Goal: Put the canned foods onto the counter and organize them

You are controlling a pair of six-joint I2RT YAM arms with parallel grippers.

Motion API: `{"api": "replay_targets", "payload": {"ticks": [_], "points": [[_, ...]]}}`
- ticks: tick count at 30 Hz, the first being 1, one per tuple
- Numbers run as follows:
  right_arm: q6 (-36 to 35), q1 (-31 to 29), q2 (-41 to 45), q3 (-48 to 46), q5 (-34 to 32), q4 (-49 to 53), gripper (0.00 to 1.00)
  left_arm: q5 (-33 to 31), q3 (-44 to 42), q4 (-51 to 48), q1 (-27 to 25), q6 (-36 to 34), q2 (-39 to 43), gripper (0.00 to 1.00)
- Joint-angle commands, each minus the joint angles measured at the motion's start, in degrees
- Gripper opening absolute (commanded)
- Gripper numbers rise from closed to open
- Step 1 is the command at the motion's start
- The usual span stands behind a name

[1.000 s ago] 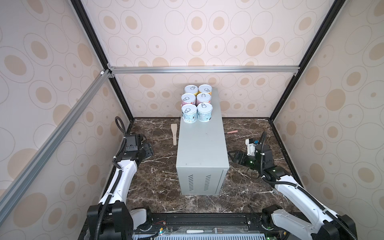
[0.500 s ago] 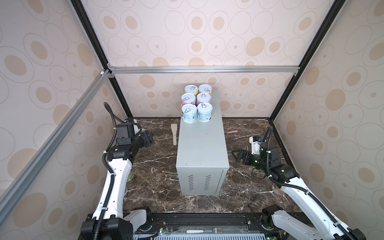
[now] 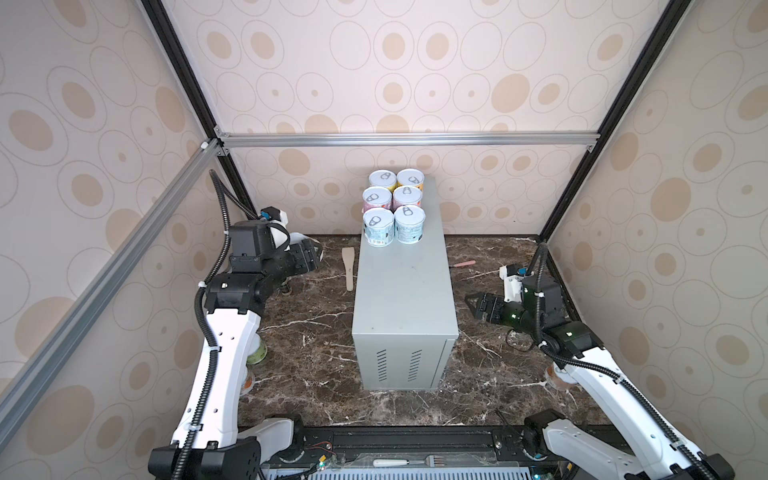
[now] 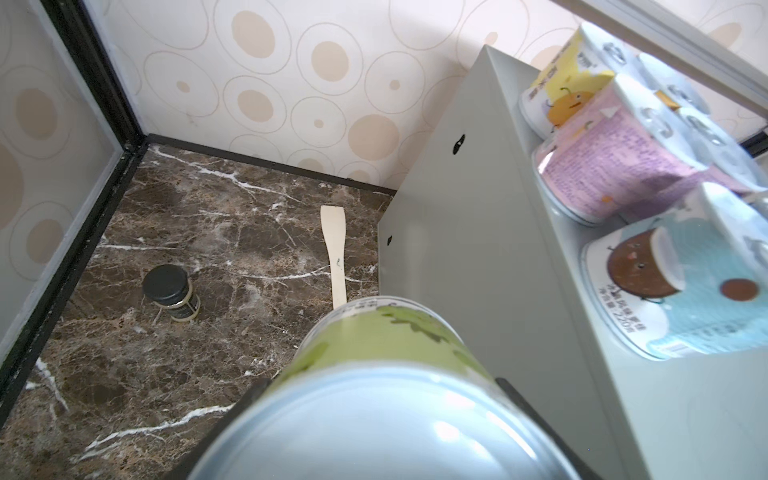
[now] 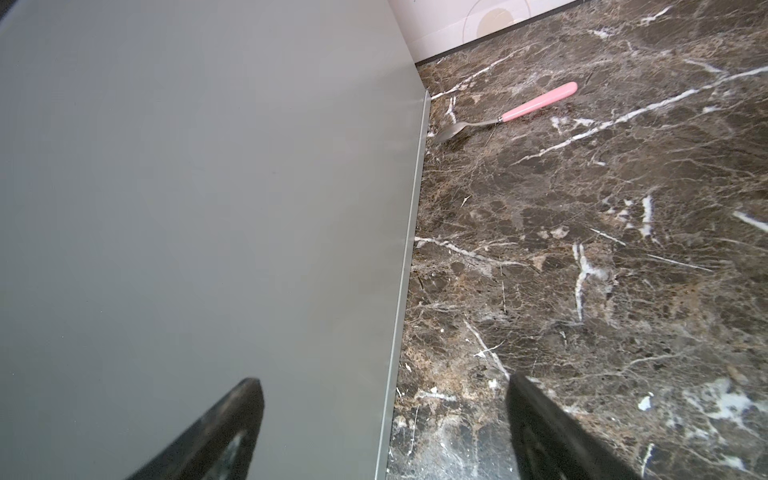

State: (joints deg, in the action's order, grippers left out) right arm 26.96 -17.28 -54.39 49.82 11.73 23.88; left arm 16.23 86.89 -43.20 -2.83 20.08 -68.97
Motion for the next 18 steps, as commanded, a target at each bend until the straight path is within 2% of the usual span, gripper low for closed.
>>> {"api": "replay_targets", "payload": {"ticks": [1, 5, 9, 15, 18], "points": [[-1.3, 0.0, 0.0, 1.7, -0.6, 1.6, 0.94, -0.9, 6.8, -2.9, -2.2, -2.2, -0.1, 0.62], [-1.5, 0.0, 0.7, 1.8, -0.2, 2.0, 0.94, -3.3, 6.5, -3.9, -6.2, -1.0, 0.5, 0.62], [-1.9, 0.0, 0.7, 1.7, 0.3, 2.0, 0.94, -4.2, 2.5, -2.7, -6.4, 1.2, 2.4, 0.6], [-2.0, 0.0, 0.4, 0.9, 1.8, 0.9, 0.94, -4.8, 1.6, -1.7, -7.2, 4.2, 3.9, 0.59], [-2.3, 0.0, 0.5, 0.5, 2.4, 0.5, 0.94, -6.7, 3.9, -3.4, -8.2, 4.8, 3.1, 0.58]]}}
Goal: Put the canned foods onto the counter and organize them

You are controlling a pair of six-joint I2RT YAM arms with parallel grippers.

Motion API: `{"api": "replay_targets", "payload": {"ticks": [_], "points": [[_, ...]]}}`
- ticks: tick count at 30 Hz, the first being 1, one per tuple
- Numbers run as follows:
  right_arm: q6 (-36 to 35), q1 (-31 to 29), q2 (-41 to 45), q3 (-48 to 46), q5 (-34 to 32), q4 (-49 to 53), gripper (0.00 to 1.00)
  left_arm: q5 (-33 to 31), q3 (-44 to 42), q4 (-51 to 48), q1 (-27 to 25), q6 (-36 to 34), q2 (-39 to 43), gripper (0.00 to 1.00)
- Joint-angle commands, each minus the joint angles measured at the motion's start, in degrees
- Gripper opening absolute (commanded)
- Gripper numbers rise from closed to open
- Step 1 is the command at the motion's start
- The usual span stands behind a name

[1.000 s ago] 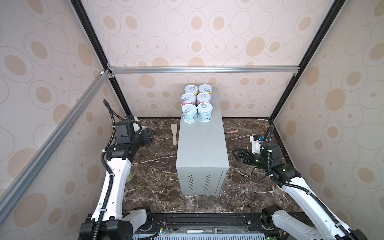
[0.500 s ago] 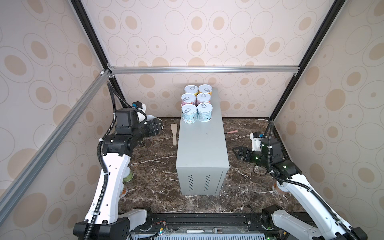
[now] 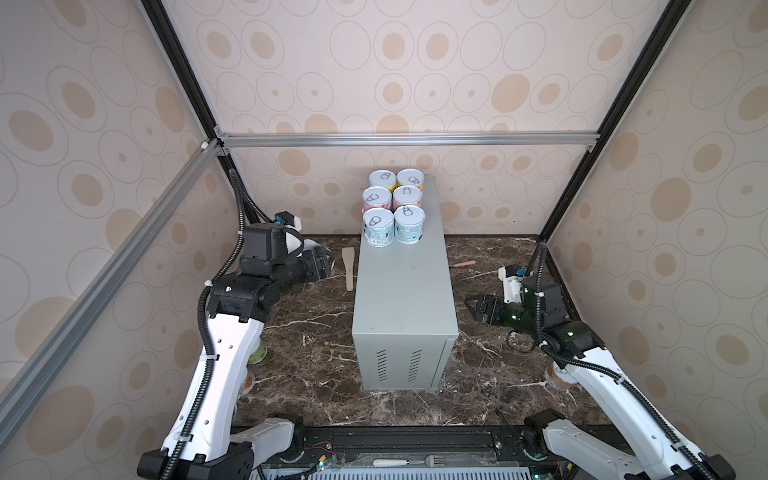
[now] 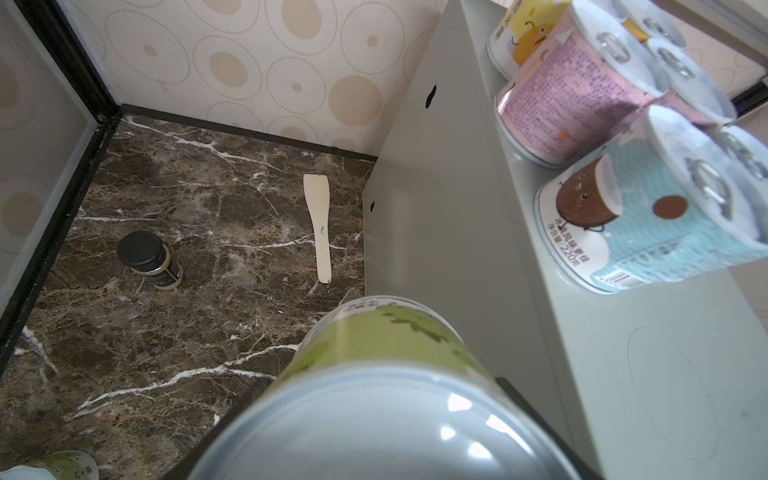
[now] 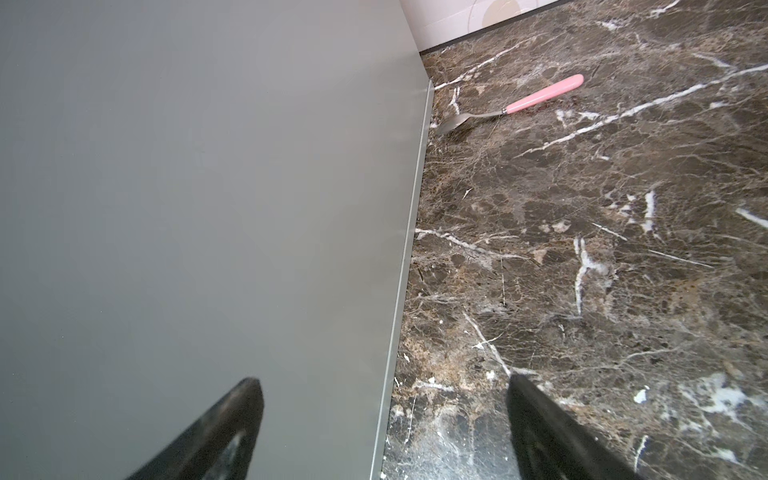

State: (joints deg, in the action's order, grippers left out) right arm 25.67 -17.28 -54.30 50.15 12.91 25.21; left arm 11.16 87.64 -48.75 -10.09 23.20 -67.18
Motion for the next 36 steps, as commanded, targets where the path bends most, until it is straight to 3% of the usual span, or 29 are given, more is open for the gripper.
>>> {"api": "replay_targets", "payload": {"ticks": [1, 19, 27, 36], "points": [[-1.1, 0.0, 0.5, -0.2, 1.6, -1.2, 0.94, -2.3, 3.5, 1.8, -1.5, 2.0, 1.0, 0.58], [0.3, 0.1, 4.6, -3.7, 7.8, -5.1, 0.94, -7.8, 18.8, -12.0, -12.6, 9.0, -10.6, 0.56], [0.3, 0.0, 5.7, -4.2, 7.8, -5.1, 0.94, -9.7, 30.1, -20.2, -14.2, 7.6, -15.2, 0.55], [-0.1, 0.1, 5.4, -4.2, 6.9, -4.9, 0.94, -14.2, 40.6, -27.3, -20.0, 6.9, -20.5, 0.55]]}}
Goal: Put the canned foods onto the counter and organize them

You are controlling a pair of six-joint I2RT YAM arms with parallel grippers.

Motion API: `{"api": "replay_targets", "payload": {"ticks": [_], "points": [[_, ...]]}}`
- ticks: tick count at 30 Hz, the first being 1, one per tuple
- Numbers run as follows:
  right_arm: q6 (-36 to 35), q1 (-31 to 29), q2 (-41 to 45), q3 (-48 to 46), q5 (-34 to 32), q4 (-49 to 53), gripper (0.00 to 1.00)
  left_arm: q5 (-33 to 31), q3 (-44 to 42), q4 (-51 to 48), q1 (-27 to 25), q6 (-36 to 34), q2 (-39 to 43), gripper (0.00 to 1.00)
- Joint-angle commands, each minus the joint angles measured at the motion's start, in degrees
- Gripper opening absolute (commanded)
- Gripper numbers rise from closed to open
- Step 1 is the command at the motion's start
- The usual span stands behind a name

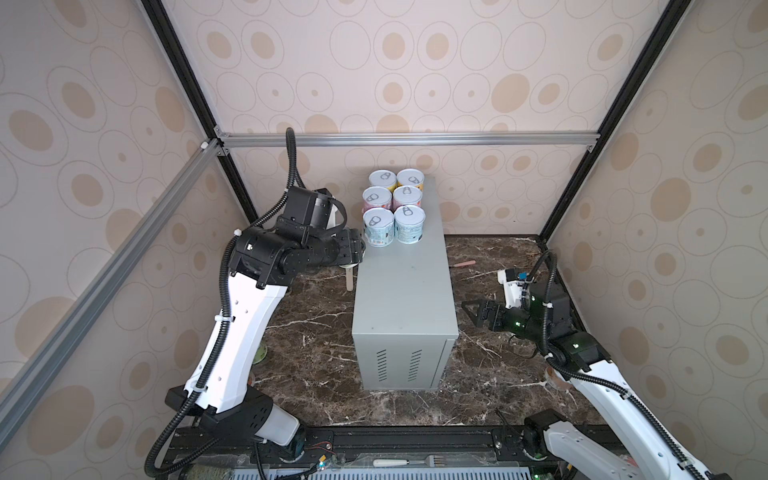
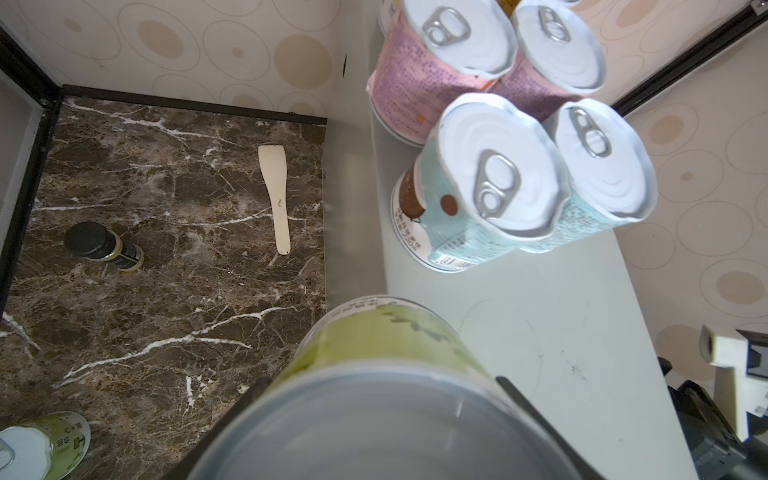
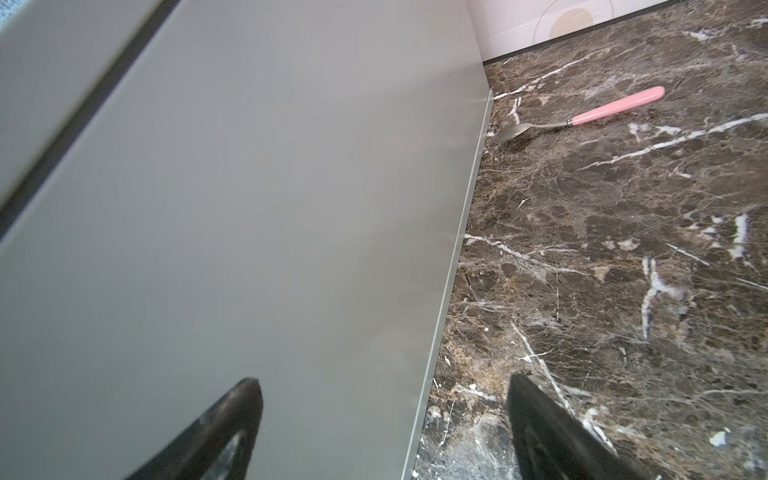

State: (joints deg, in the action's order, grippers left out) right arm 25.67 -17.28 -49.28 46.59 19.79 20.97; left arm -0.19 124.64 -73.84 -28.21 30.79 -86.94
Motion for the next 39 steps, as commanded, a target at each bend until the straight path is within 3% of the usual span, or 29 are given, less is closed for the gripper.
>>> {"api": "replay_targets", "payload": {"ticks": [1, 8, 18, 39], "points": [[-0.1, 0.0, 0.4, -0.6, -0.1, -0.6, 0.94, -4.0, 4.0, -2.7, -3.0, -0.6, -1.2, 0.55], [-0.3, 0.0, 0.9, -0.6, -0.2, -0.3, 0.94, -12.0, 5.4, -3.9, -9.6, -0.3, -3.6, 0.55], [-0.2, 0.0, 1.5, -1.0, 0.2, -0.8, 0.95, -18.2, 2.4, -3.7, -15.0, 0.3, -5.4, 0.59], [-0.4, 0.0, 2.9, -0.4, -0.3, 0.1, 0.95, -19.5, 4.4, -0.7, -16.1, -1.4, -6.3, 0.89]]}}
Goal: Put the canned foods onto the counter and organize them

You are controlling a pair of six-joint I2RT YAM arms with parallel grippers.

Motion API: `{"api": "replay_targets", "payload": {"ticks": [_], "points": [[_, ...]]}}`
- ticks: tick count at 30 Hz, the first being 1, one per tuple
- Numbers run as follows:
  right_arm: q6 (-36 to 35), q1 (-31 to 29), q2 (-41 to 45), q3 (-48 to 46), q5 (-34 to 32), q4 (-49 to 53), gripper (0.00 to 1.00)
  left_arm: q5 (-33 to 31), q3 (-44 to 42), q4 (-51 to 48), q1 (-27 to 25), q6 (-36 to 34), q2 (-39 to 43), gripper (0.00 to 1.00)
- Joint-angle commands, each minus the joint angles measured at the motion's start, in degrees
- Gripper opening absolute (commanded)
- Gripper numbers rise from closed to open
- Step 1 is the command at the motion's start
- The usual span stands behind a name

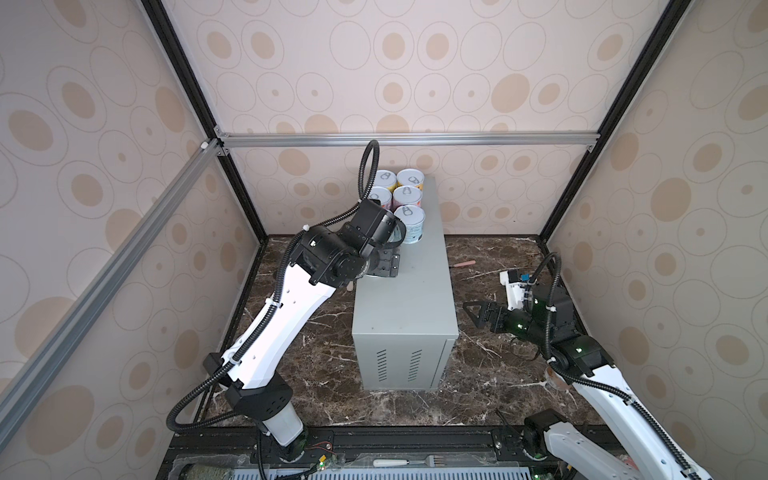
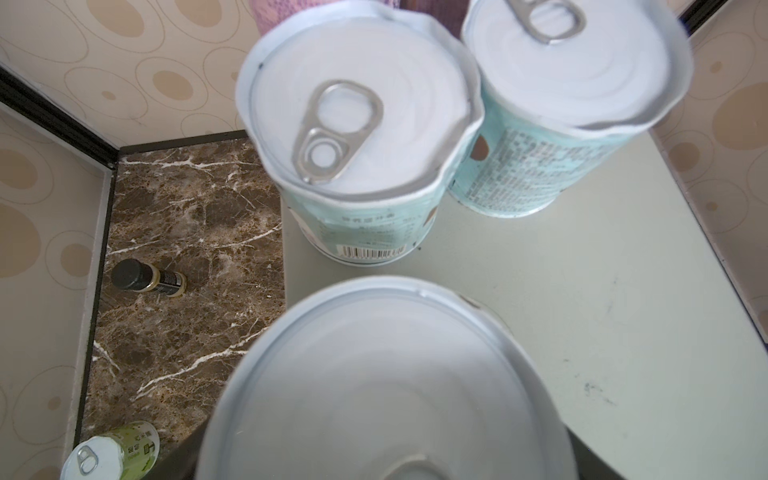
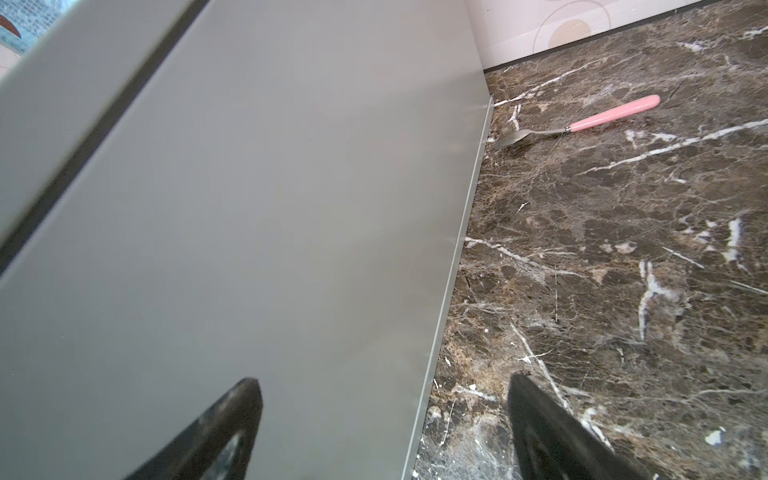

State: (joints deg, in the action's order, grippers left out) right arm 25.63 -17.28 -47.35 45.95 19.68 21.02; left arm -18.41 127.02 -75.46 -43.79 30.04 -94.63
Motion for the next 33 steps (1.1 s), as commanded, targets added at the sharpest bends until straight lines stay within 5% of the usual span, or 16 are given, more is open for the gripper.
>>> {"api": "replay_targets", "payload": {"ticks": [1, 9, 14, 19, 23, 27, 33], "points": [[-0.4, 0.0, 1.0, 0.3, -0.2, 0.2, 0.95, -1.2, 1.9, 1.2, -0.6, -0.7, 1.8, 0.9], [-0.5, -0.1, 1.0, 2.2, -1.7, 2.7, 0.95, -1.0, -0.4, 4.5, -0.6, -1.9, 7.8, 0.99], [-0.2, 0.0, 1.9, 2.9, -3.5, 4.3, 0.95, -0.1, -11.6, 12.7, -0.5, -3.4, 16.5, 0.97], [0.5, 0.0, 2.5, 4.3, -4.5, 5.4, 0.95, 1.8, -24.1, 23.9, -0.5, -5.2, 24.3, 0.86], [-0.3, 0.0, 1.9, 7.4, -5.9, 7.4, 0.95, 1.9, -34.5, 34.9, -0.5, -4.1, 31.1, 0.61], [-1.1, 0.0, 1.0, 10.4, -7.5, 9.5, 0.95, -3.5, -40.5, 39.5, -0.4, -2.2, 34.5, 0.47], [0.5, -0.1, -0.4, 12.1, -6.0, 8.5, 0.95, -8.0, -42.6, 41.3, 0.1, -3.2, 35.2, 0.43]]}}
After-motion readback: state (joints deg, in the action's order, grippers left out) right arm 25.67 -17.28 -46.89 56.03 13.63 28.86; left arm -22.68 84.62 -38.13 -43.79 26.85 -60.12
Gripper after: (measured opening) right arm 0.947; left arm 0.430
